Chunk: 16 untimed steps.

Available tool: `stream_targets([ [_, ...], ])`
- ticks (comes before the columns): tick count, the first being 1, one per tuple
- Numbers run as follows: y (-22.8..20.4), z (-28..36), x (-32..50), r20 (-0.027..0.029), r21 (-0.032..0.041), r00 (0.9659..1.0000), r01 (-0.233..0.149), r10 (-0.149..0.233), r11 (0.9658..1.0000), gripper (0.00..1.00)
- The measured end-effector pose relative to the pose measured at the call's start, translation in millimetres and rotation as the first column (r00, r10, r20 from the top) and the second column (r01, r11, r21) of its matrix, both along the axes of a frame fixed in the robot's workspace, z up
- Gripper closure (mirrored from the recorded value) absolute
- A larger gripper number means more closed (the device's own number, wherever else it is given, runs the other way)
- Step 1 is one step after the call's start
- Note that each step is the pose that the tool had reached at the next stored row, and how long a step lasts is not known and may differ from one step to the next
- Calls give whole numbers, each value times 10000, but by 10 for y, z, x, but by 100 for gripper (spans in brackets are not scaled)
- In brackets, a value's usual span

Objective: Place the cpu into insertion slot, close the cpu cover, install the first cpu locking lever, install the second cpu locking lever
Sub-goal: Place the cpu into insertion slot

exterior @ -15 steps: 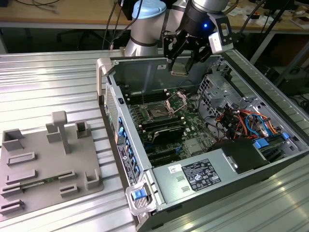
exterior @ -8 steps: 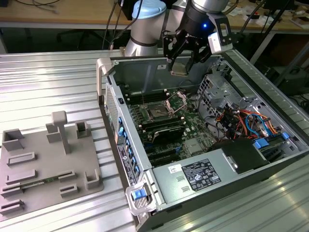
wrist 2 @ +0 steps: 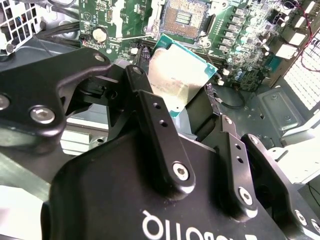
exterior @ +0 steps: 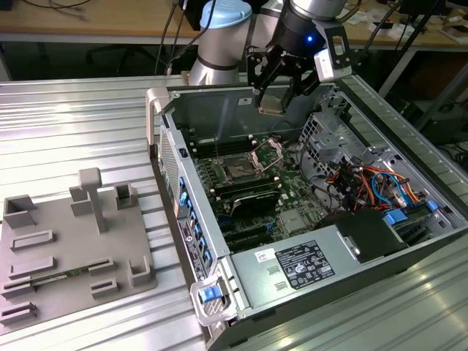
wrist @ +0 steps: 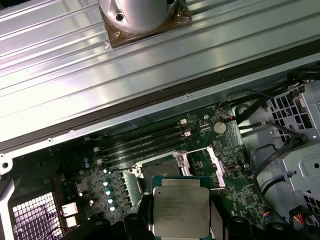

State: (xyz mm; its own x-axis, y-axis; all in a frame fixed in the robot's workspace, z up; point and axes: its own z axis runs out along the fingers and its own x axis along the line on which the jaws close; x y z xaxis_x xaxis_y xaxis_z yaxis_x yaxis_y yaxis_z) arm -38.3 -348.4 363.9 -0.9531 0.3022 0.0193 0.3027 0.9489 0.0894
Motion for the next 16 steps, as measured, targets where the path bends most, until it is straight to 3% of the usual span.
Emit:
stream_targets([
  [12,0,0,0,-1,3,10000,11,-11,10000,45],
  [16,0,0,0,0,3,9998,179,-179,9998,45],
])
